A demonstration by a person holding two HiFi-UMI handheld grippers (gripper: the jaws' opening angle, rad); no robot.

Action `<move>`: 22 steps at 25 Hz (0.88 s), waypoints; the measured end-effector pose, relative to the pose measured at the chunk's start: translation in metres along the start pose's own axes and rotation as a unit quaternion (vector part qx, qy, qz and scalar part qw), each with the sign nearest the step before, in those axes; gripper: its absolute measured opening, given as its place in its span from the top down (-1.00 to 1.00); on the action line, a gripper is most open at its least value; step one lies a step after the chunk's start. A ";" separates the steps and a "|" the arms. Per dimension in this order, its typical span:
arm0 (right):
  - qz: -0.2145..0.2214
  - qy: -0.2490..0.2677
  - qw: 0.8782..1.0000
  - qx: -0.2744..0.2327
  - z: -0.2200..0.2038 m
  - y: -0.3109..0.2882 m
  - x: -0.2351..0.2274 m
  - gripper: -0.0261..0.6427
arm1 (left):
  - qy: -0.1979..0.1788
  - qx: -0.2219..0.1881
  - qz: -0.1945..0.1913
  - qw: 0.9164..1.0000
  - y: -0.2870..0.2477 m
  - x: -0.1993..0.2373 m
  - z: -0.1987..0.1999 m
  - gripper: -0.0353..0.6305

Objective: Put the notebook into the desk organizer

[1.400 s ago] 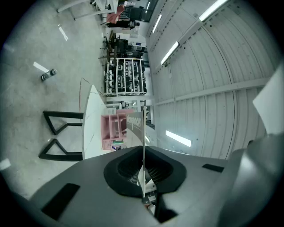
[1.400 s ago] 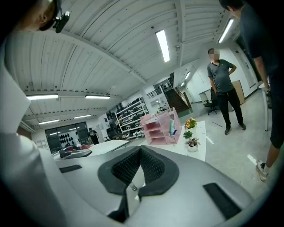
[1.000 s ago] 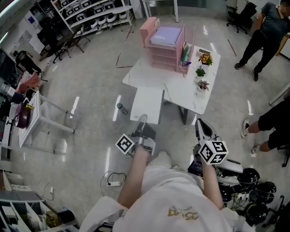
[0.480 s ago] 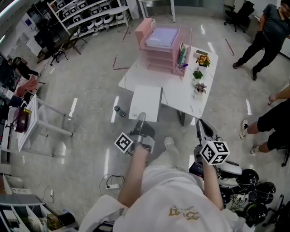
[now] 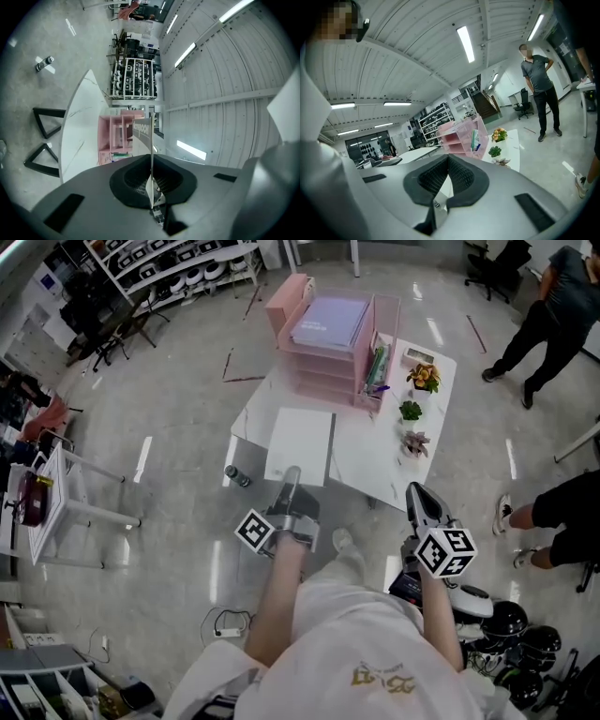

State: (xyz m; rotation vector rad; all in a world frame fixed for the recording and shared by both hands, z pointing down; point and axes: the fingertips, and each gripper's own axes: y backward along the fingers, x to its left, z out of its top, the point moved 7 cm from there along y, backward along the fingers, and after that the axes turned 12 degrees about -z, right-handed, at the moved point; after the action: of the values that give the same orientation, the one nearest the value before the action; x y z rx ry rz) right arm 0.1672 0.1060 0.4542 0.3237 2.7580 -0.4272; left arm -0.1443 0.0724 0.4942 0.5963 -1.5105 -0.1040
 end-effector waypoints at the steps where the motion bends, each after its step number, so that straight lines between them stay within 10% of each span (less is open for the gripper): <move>1: 0.002 0.003 1.000 0.003 0.004 -0.013 -0.001 0.89 | -0.001 -0.001 0.002 1.000 -0.011 0.006 0.004 0.82; 22: -0.010 0.006 0.999 0.042 0.043 -0.160 -0.024 0.89 | -0.008 0.016 0.033 0.999 -0.137 0.086 0.054 0.82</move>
State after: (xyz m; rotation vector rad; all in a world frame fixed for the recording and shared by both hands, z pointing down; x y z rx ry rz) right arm 0.1588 -0.0615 0.4642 0.3189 2.7623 -0.5480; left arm -0.1482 -0.0971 0.5101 0.5716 -1.5492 -0.0339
